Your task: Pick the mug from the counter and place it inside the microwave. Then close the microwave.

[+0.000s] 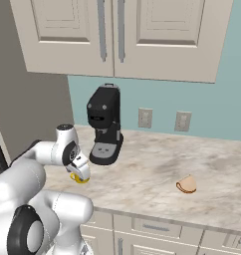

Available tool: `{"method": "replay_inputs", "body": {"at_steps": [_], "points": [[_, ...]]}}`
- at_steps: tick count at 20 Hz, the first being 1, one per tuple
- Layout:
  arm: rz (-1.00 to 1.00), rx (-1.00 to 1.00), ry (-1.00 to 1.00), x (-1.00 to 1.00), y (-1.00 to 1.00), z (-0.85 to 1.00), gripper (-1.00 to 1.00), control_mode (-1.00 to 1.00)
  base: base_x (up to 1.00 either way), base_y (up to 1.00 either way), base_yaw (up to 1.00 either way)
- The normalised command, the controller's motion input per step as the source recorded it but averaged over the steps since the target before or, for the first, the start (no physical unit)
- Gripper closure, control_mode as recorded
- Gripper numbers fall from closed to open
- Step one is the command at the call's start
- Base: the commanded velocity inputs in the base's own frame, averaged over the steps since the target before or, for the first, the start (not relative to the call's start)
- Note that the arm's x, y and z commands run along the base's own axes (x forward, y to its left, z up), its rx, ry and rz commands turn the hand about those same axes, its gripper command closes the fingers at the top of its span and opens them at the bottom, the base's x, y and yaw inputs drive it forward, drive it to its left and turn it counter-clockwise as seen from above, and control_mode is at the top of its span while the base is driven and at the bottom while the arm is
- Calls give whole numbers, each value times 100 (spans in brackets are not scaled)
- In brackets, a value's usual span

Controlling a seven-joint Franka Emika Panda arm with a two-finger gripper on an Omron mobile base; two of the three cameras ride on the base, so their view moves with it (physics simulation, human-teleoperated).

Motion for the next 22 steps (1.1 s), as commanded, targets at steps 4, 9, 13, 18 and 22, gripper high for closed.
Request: {"method": "replay_inputs", "body": {"at_steps": [4, 9, 13, 18, 22], "points": [[0, 0, 0, 0, 0, 0, 100, -100, 0, 0, 0], [0, 0, 0, 0, 0, 0, 100, -100, 0, 0, 0], [0, 0, 0, 0, 0, 0, 100, -100, 0, 0, 0], [0, 0, 0, -1, 0, 0, 100, -100, 0, 0, 0], [5, 0, -10, -12, -2, 23, 100, -100, 0, 0, 0]]}}
